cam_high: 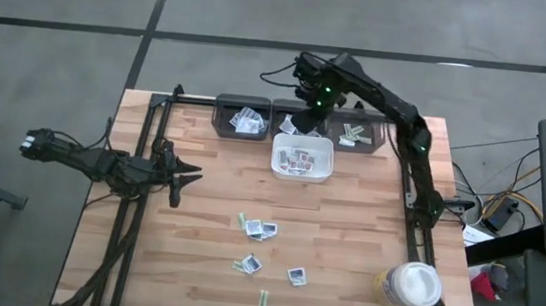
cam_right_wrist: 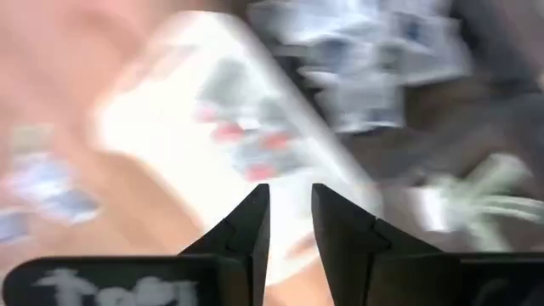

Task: Pick & Place First Aid Supplies
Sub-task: Put the blue alcohol pad into the middle gray bin

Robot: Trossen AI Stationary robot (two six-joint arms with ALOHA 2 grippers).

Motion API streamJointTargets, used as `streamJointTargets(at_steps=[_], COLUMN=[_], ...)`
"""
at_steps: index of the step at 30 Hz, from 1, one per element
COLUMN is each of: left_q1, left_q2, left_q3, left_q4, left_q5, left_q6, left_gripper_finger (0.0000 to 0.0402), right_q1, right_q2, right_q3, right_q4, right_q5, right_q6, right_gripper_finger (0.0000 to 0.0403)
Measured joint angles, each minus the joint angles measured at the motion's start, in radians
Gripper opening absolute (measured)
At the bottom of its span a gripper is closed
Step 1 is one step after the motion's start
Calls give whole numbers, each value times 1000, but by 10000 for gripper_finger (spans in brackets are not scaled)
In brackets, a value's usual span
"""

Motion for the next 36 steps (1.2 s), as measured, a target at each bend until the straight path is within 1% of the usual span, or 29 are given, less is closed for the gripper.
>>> streamJointTargets(at_steps=[2, 3, 9, 13, 20, 24, 26, 31, 36], left_q1=[0, 0, 0, 0, 0, 0, 0, 0, 0], left_q2=[0, 0, 1, 1, 1, 1, 1, 1, 1], left_q3=[0, 0, 0, 0, 0, 0, 0, 0, 0], left_q4=[-1, -1, -7, -7, -7, -7, -6, -6, -5], left_q5=[0, 0, 0, 0, 0, 1, 1, 1, 1], left_q6=[0, 0, 1, 5, 2, 2, 2, 1, 1], left_gripper_finger=[94, 94, 94, 94, 94, 94, 94, 94, 94], right_q1=[37, 60, 231, 366, 612, 736, 792, 885, 920], right_q2=[-49, -69, -170, -202, -197, -188, -188, -188, -188], right_q3=[-12, -20, -68, -97, -153, -228, -272, -394, -521], right_q4=[9, 4, 10, 9, 7, 29, 52, 146, 287], right_q5=[-73, -81, -85, -85, -81, -65, -36, 5, 5], right_q6=[26, 42, 128, 191, 464, 605, 674, 829, 902], right_gripper_finger=[81, 79, 67, 63, 70, 80, 85, 100, 122])
